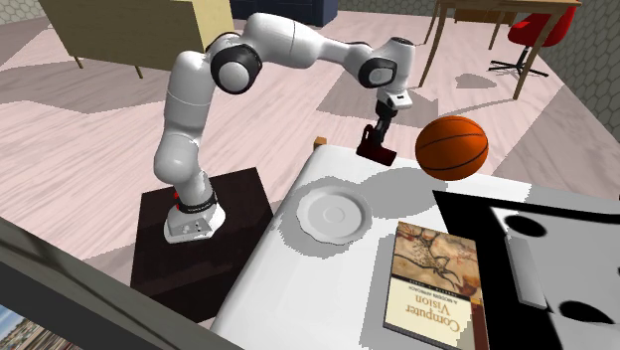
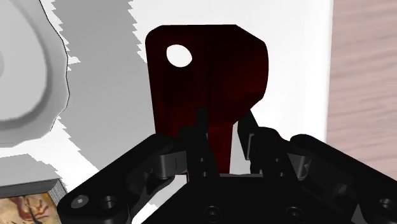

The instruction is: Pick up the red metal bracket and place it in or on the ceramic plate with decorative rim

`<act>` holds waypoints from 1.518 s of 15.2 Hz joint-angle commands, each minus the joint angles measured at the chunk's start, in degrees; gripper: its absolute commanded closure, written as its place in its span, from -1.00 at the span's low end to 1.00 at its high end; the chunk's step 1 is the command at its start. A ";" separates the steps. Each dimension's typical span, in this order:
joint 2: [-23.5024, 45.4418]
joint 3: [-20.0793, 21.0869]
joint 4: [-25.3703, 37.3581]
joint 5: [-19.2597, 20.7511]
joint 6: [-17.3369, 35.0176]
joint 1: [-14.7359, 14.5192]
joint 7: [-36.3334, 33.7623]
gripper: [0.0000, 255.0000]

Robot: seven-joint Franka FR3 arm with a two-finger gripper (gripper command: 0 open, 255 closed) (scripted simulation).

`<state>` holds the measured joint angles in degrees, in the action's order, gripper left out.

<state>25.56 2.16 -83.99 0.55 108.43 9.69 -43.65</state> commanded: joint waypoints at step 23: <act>-32.12 -8.94 -44.41 0.35 12.27 11.85 20.24 1.00</act>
<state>-6.59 -6.62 -127.87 0.88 120.13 21.40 -23.73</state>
